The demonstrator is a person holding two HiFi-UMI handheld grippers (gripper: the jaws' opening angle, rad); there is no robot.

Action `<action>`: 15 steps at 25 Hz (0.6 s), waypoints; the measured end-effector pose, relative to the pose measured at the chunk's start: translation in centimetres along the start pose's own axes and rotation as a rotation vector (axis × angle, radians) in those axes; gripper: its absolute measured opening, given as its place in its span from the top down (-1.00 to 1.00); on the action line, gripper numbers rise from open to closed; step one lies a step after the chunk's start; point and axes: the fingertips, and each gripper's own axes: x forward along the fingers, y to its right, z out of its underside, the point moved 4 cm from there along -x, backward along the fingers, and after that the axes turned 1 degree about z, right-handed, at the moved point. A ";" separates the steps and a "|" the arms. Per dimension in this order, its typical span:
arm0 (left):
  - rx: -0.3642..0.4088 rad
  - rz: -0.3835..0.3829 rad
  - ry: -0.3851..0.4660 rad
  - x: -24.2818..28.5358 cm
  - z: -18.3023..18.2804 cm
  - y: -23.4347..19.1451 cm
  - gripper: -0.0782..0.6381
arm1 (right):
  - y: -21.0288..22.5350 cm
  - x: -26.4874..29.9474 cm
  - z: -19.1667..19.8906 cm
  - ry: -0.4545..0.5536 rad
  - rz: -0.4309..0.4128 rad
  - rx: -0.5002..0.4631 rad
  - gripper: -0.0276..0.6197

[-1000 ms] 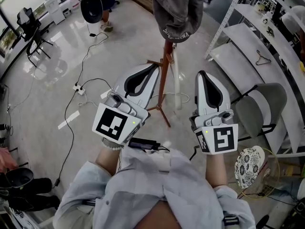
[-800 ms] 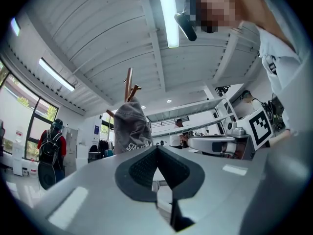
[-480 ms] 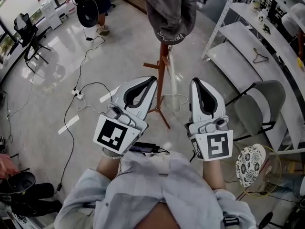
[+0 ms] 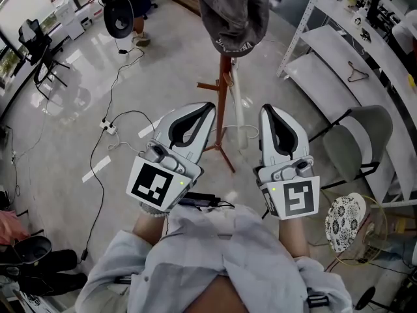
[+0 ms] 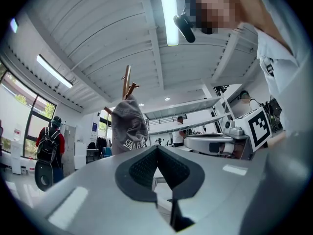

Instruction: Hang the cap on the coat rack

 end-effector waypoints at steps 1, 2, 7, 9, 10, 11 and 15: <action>-0.002 -0.002 -0.003 0.0 0.0 0.0 0.77 | 0.0 0.0 0.0 -0.001 0.000 0.001 0.90; -0.004 -0.003 -0.002 0.0 -0.1 -0.1 0.77 | -0.1 0.0 0.0 -0.002 -0.001 0.001 0.90; -0.016 0.006 -0.011 -0.2 0.1 0.0 0.77 | -0.2 0.0 0.1 -0.005 -0.003 0.003 0.90; -0.022 0.021 -0.046 -0.3 0.6 0.2 0.77 | -0.2 0.1 0.2 -0.007 -0.004 0.004 0.90; -0.024 0.026 -0.059 -0.3 0.8 0.3 0.77 | -0.2 0.1 0.2 -0.008 -0.004 0.004 0.90; -0.027 0.028 -0.065 -0.3 0.9 0.3 0.77 | -0.2 0.1 0.3 -0.009 -0.004 0.005 0.90; -0.031 0.029 -0.049 -0.2 0.7 0.2 0.77 | -0.2 0.1 0.4 -0.011 0.000 0.004 0.90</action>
